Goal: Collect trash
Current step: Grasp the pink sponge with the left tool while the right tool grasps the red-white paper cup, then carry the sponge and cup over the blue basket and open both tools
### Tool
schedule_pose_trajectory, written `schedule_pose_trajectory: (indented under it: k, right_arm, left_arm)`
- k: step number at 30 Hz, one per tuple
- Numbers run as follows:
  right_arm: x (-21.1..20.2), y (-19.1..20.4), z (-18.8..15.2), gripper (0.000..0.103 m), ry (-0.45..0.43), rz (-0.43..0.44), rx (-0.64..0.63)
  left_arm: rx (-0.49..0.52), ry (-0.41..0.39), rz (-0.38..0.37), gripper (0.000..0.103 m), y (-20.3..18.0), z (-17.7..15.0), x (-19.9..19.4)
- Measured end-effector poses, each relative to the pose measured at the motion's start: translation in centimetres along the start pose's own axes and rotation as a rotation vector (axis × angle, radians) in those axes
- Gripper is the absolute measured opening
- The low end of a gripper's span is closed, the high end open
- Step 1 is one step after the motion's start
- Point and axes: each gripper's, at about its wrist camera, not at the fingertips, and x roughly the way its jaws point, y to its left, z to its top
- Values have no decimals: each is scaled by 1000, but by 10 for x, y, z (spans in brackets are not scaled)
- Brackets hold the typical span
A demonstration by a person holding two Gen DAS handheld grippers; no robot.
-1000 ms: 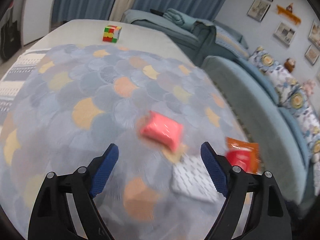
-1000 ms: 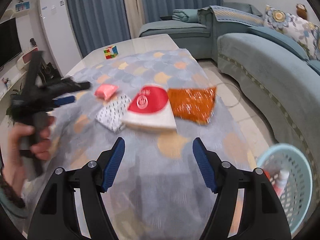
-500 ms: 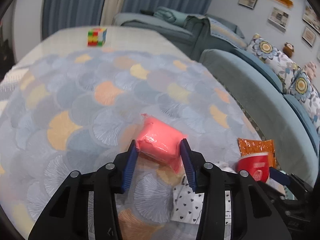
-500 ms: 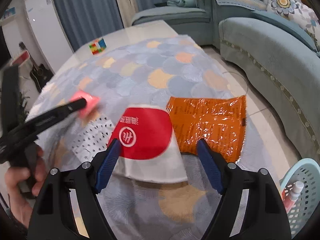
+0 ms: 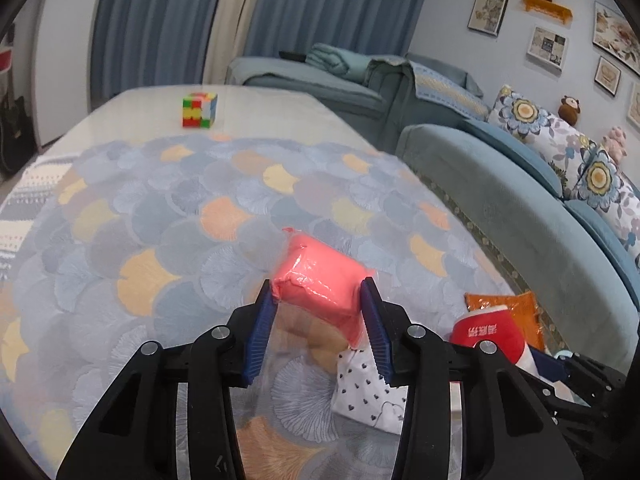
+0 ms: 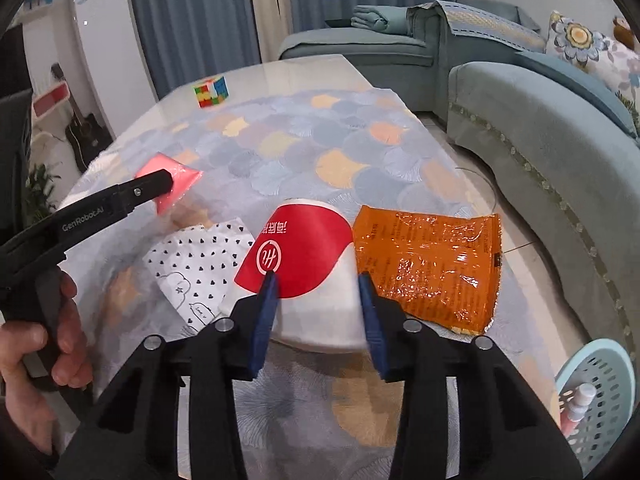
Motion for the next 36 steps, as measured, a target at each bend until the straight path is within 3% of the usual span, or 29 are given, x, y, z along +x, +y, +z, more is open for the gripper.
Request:
schedule_pose_trajectory:
  k: [6,10,16,22,29,36]
  right_arm:
    - [-22,-4,-5,26,-30,33,32]
    - [-60,-12,-10,20,-77,41,64]
    - [-132,-33,-21,17,-141,25,84]
    - [-204,-88,-43,17,-211,-36,176]
    - [-272,-165,-84,17,-263,-160,269]
    - [-273,-228,-122,17,-193,-246,377]
  left_arm:
    - [-3,-43,-25,41,-7,0,-34]
    - [39,-63,-39,41,-27,1,-69]
    - [54,-131,-142,41,-78,22,-130]
    - [127,-171,-255,41,-155,26,-177]
    - [132,-86,-419,41,-248,4,-180]
    - [176,74,-497,41,-314,-57,-138]
